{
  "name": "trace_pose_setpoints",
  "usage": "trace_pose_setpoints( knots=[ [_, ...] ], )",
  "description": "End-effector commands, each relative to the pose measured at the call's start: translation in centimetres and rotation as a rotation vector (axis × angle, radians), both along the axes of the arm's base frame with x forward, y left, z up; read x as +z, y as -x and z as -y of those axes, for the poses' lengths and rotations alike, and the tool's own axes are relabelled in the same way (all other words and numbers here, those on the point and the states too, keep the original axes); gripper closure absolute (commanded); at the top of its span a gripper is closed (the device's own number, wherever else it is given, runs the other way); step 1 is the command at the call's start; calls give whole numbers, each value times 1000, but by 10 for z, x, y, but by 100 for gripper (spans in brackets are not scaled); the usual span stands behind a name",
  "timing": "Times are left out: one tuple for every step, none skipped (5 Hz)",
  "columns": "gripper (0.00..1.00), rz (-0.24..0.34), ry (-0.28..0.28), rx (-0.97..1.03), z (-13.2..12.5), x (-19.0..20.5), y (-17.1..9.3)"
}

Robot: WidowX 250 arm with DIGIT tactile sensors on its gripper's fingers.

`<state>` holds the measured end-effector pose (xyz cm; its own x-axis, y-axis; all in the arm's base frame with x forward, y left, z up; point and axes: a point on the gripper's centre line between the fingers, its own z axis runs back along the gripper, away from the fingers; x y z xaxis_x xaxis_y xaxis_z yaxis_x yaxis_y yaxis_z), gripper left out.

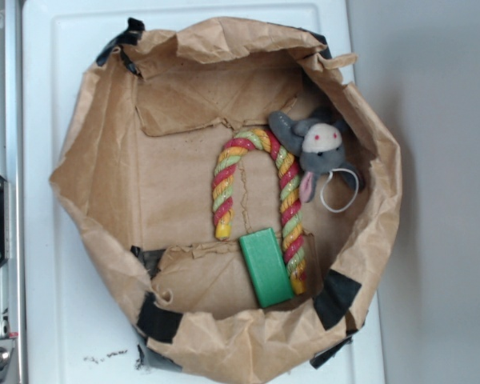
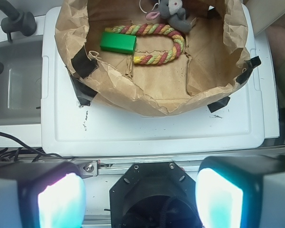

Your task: Grab the gray animal.

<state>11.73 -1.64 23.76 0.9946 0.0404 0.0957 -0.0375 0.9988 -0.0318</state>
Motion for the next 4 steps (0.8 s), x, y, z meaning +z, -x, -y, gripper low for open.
trace_pose_setpoints(
  knots=[
    [0, 0, 0, 0, 0, 0, 0],
    [0, 31, 38, 4, -7, 3, 50],
    [0, 39, 63, -7, -19, 0, 92],
    [0, 29, 80, 16, -34, 0, 104]
  ],
)
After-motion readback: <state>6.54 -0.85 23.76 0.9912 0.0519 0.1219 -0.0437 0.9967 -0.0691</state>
